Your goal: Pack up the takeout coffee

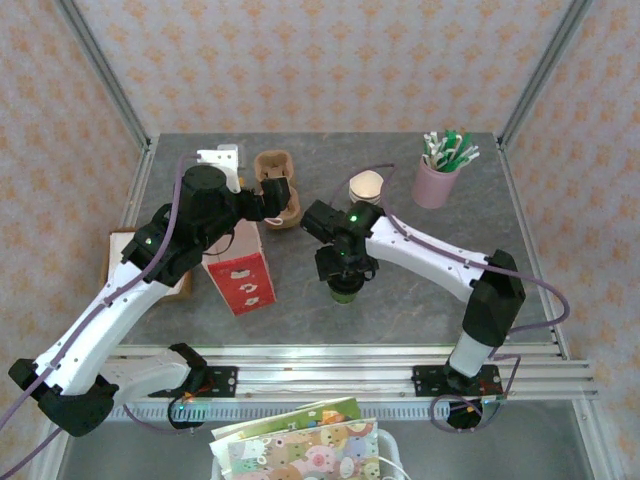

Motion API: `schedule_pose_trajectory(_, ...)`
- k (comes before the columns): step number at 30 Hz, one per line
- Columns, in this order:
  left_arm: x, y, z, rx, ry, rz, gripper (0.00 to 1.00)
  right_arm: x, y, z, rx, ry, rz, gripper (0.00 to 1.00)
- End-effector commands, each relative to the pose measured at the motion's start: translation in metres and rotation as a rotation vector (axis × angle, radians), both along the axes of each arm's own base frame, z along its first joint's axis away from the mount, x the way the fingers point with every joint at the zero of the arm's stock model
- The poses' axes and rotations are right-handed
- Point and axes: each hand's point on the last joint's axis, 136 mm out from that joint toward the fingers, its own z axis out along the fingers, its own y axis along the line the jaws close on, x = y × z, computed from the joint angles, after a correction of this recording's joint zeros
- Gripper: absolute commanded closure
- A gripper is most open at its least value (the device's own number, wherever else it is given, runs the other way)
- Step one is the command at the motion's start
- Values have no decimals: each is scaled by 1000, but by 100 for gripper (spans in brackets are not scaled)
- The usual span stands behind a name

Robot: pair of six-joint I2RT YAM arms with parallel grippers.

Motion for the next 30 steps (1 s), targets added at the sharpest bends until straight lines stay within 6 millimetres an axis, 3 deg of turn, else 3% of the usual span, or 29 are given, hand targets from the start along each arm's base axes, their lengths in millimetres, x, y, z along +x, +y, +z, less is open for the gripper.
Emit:
schedule_pose_trajectory(1, 0, 1, 16, -2, -46, -11, 1, 0, -7, -7, -39, -4, -5, 19)
schedule_pose_trajectory(20, 2, 0, 6, 11, -30, -14, 1, -2, -9, -23, -71, 25, 4, 26)
schedule_pose_trajectory(30, 4, -1, 15, 12, -48, -18, 1, 1, -9, -32, -101, 23, 8, 25)
